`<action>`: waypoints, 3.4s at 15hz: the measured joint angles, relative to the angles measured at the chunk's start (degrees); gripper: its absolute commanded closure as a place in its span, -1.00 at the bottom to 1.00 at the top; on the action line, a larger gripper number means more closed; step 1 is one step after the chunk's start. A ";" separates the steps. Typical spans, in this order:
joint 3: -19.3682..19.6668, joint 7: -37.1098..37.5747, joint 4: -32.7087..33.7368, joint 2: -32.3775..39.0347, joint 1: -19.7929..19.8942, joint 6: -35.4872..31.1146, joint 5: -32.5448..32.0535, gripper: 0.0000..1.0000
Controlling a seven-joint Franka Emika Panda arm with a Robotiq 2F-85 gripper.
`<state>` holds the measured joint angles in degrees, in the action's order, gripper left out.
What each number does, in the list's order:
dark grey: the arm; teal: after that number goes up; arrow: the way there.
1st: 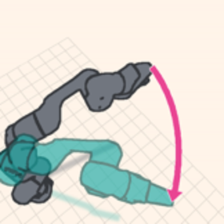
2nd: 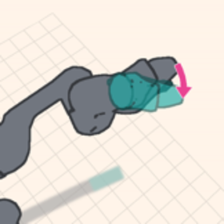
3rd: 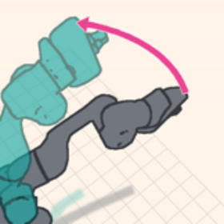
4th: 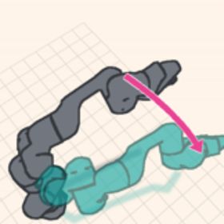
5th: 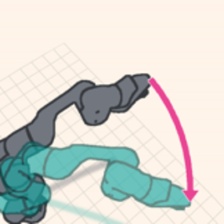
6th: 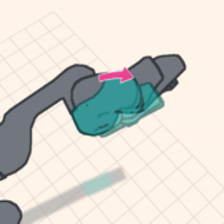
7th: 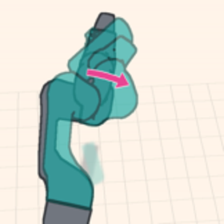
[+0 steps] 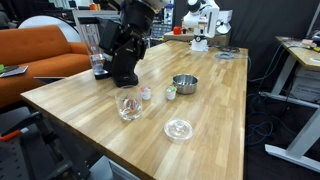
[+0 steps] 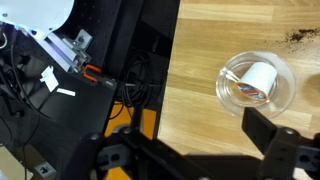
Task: Place the cup on the coffee maker
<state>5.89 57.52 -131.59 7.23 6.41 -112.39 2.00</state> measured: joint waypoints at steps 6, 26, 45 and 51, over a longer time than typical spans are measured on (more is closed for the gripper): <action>0.00 2.78 6.43 7.93 -0.67 -0.82 5.59 -1.00; 1.04 11.51 16.61 19.50 -4.63 0.29 11.47 -1.00; 0.70 13.50 14.87 24.03 -5.72 -3.14 12.22 -0.29; 0.84 13.65 16.13 25.66 -5.57 -4.25 14.29 0.54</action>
<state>6.73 71.17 -115.46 32.89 0.84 -116.64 16.28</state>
